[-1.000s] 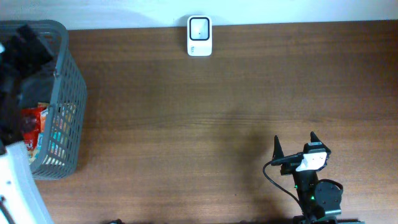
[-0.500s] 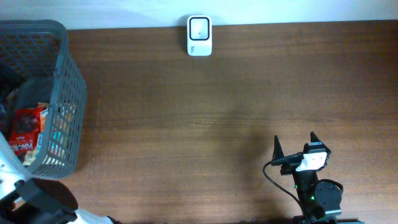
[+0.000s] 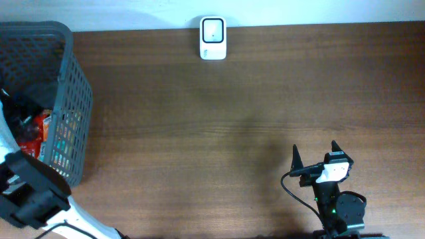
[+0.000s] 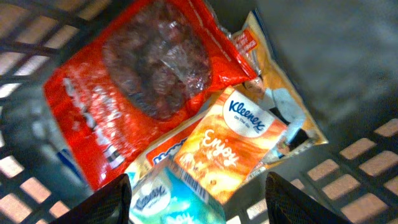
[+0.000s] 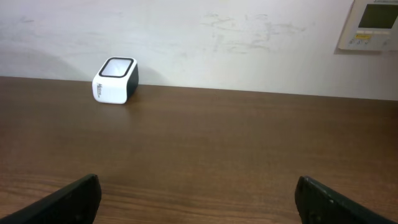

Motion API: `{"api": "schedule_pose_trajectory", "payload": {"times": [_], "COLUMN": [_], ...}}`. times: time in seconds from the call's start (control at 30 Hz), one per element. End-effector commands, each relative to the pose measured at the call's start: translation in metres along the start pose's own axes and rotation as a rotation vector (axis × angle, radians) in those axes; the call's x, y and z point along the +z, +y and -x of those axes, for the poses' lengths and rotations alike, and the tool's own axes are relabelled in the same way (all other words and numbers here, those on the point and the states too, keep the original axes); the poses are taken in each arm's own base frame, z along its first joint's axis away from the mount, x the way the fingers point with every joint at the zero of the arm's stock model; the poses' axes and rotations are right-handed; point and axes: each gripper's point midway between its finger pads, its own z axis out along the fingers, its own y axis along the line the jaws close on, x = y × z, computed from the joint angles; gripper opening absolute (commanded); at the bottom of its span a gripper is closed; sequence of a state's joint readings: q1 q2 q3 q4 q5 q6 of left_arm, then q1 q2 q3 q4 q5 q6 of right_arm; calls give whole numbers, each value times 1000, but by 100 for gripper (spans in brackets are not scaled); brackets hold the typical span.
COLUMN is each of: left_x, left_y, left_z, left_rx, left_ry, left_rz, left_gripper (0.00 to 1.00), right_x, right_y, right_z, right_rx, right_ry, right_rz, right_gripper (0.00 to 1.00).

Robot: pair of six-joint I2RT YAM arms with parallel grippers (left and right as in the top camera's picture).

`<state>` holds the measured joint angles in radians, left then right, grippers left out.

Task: Scan the item barcode
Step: 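Reach the left gripper into the grey basket and grasp an orange snack box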

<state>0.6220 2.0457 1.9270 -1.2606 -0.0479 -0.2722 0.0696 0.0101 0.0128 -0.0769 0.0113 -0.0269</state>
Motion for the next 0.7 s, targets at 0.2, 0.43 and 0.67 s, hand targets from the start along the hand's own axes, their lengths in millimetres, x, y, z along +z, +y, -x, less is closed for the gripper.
{"api": "schedule_pose_trajectory", "payload": {"times": [0.2, 0.43, 0.67], "left_x": [52, 72, 68], "left_y": [-39, -35, -37], "left_z": [-16, -24, -29], "left_rx": [190, 212, 211], "left_ry": [114, 151, 177], "left_rz": [-49, 14, 1], "left_gripper": [53, 51, 0], "right_x": [0, 0, 0], "right_y": [-3, -3, -3], "right_z": [-3, -3, -3], "right_rx": [6, 6, 6], "right_ry": [7, 7, 7], "right_rz": [-17, -17, -17], "right_gripper": [98, 98, 98]}}
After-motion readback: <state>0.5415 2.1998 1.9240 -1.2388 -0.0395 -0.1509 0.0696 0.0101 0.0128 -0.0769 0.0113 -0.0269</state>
